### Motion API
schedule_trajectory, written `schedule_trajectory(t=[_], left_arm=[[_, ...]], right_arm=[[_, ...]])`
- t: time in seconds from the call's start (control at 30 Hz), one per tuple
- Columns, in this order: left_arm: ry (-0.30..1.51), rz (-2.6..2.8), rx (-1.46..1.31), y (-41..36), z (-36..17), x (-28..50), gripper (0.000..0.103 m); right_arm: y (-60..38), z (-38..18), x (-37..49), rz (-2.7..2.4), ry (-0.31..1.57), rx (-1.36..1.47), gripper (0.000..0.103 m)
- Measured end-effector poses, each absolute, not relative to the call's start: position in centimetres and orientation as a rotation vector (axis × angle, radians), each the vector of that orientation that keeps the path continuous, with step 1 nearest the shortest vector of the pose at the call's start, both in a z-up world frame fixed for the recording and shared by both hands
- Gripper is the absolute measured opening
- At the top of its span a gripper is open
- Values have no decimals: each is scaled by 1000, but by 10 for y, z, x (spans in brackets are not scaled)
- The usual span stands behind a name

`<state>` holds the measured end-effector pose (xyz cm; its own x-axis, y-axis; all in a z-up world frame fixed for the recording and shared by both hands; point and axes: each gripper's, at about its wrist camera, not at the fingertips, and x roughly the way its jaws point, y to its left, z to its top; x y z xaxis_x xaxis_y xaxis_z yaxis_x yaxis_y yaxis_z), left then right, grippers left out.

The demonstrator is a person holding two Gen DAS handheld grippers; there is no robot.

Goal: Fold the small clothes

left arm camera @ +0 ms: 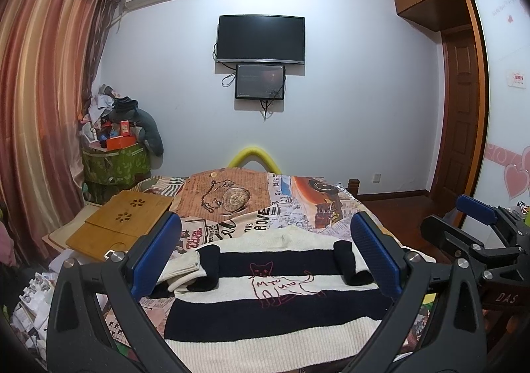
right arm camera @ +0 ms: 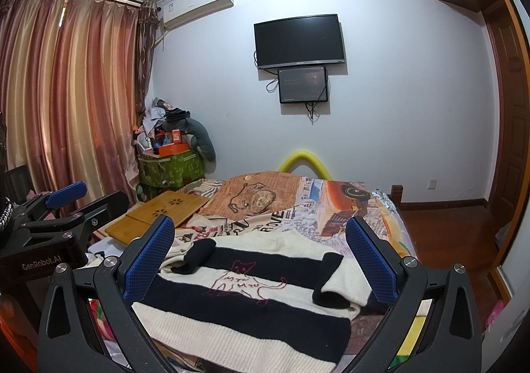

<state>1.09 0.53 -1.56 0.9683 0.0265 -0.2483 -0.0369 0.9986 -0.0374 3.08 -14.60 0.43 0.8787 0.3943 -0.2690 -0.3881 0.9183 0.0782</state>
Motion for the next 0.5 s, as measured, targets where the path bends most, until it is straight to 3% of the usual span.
schedule_trajectory(t=[0.5], left_arm=[[280, 48, -70, 19, -20, 23, 103]], right_arm=[[-142, 0, 43, 409, 315, 14, 103]])
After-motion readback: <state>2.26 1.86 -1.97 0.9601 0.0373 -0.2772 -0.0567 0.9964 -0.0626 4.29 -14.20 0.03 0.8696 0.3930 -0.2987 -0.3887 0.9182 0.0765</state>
